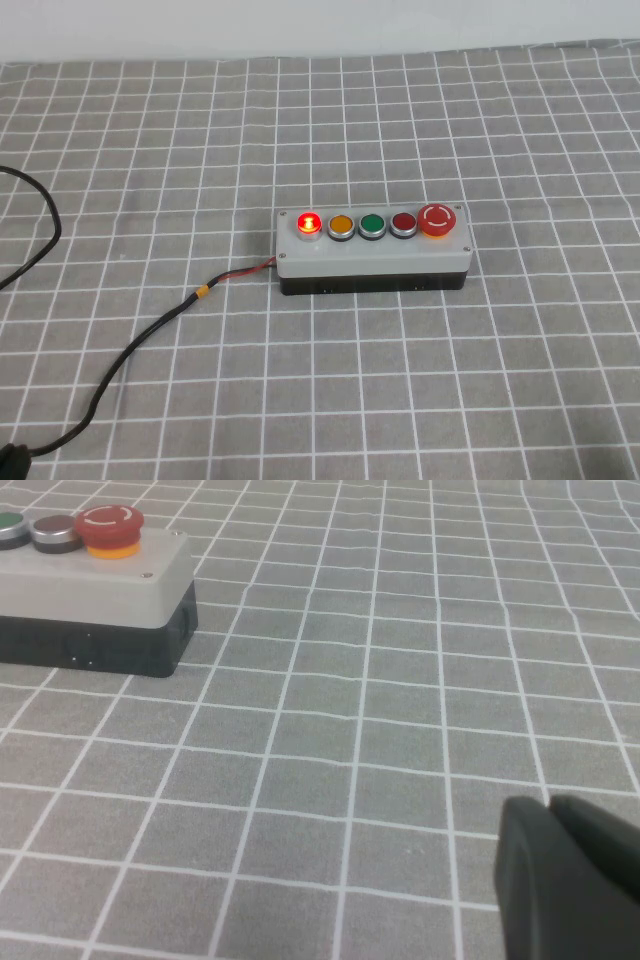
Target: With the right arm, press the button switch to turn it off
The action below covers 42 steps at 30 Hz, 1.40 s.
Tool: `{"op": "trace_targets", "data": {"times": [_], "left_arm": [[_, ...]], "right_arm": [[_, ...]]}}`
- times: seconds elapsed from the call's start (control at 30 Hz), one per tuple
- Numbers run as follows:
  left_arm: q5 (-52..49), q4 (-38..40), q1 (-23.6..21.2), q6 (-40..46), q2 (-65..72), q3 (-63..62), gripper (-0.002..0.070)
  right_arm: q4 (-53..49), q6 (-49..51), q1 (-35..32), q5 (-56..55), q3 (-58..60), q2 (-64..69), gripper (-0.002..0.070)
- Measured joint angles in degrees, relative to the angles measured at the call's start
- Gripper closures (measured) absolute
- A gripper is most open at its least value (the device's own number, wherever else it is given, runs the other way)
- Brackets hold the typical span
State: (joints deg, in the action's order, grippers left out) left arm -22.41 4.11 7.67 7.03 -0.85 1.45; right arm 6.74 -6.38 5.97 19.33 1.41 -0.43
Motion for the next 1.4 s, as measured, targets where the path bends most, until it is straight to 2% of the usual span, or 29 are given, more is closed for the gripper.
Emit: {"op": "trace_targets", "data": {"times": [0.53,1.1,1.4], "left_arm": [[0.0,0.0,0.0,0.0,0.0,0.0,0.0678],[0.0,0.0,0.0,0.0,0.0,0.0,0.0678],[0.0,0.0,0.0,0.0,0.0,0.0,0.0678]], "right_arm": [[0.1,0.0,0.0,0.0,0.0,0.0,0.0693],[5.1,0.0,0.0,-1.2,0.0,0.0,0.0693],[30.3,0.0,0.0,-10.2,0.0,0.0,0.0693]]}}
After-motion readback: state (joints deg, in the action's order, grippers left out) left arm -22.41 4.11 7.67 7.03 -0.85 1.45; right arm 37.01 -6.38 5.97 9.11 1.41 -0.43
